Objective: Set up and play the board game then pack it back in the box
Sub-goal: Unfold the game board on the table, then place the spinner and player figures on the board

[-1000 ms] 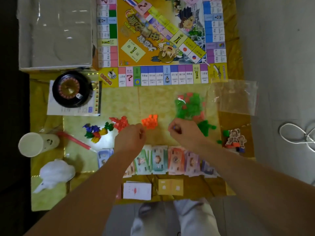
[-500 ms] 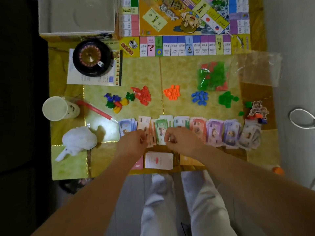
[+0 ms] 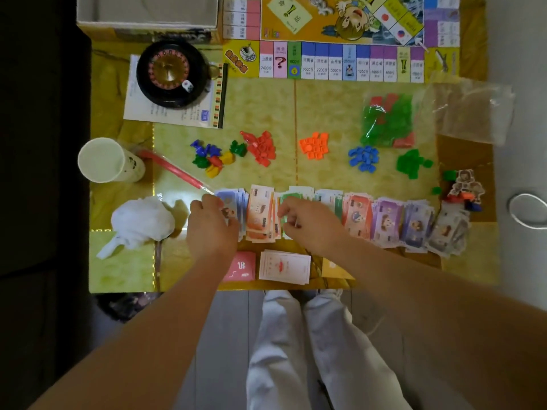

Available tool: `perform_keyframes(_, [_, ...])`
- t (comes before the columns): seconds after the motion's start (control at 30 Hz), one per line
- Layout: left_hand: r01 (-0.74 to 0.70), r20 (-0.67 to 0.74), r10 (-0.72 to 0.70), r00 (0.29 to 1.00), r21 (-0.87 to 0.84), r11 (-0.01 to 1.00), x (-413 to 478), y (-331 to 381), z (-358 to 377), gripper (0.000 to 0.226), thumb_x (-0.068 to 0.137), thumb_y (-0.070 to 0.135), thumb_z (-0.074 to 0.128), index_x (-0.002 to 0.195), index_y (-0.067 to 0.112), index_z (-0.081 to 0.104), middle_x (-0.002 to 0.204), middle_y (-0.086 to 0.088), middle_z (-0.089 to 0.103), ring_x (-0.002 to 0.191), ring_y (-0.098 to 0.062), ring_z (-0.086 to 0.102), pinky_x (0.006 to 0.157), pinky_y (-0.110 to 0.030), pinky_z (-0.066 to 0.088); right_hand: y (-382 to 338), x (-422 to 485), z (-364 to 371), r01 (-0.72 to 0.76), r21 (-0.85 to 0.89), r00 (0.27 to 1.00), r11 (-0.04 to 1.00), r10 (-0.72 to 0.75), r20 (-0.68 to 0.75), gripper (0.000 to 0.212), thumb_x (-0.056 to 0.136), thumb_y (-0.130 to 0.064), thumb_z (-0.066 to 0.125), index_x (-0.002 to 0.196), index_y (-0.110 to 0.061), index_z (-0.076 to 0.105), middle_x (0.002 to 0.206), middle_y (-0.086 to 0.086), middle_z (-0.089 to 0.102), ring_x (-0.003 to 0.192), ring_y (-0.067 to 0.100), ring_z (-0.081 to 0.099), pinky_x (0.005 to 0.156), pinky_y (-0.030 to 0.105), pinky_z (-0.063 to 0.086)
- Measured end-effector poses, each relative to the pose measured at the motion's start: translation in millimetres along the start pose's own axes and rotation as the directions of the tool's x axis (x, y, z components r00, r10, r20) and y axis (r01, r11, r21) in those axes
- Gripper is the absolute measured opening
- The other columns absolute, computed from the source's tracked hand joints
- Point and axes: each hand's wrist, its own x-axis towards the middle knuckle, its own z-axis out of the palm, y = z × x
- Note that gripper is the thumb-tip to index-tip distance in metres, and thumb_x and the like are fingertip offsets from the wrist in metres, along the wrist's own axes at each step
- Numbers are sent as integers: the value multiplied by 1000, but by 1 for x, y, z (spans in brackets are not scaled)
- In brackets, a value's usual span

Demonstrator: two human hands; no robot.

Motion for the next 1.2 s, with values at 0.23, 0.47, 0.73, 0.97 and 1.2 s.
perform_keyframes(0.23, [103,65,-99,993,-62,993,2,-6,7,48,82,23,71,118,2,47,121,-18,46,107,-34,52,87,-38,42,-15,16,15,48,-28,995,998,-46,91,35,92,-15,56,127,-18,55,97,4,63,89,20,59,76,30,45])
perform_keyframes(0.47, [36,53,-32,998,-80,996,1,-12,1,43,84,21,68,121,10,49,120,-12,46,108,-29,50,75,-32,38,-19,23,10,-28,60,998,998,24,63,31,93,-12,53,124,-18,58,99,2,65,79,14,59,68,24,43])
perform_keyframes(0.73, [-150,-4,150,989,-88,985,30,8,-21,37,87,12,58,124,12,54,122,-14,46,108,-30,49,80,-34,39,-14,36,-36,-100,105,989,989,110,-103,39,93,-11,55,132,-16,51,117,5,57,93,19,56,85,31,46])
perform_keyframes(0.97, [323,208,-248,946,-651,687,101,32,-48,16,94,19,52,84,15,64,74,-3,68,73,-23,65,77,-40,54,-25,78,-68,-163,378,977,911,204,-69,21,97,-12,49,113,-20,60,104,5,66,84,21,67,54,20,46])
perform_keyframes(1.2, [443,174,-549,818,-799,408,188,27,-66,32,92,15,53,115,-6,59,63,-10,54,54,-22,51,66,-38,51,-42,136,-102,-174,413,978,894,204,-30,20,96,-10,49,108,-17,63,100,5,68,78,24,67,66,30,52])
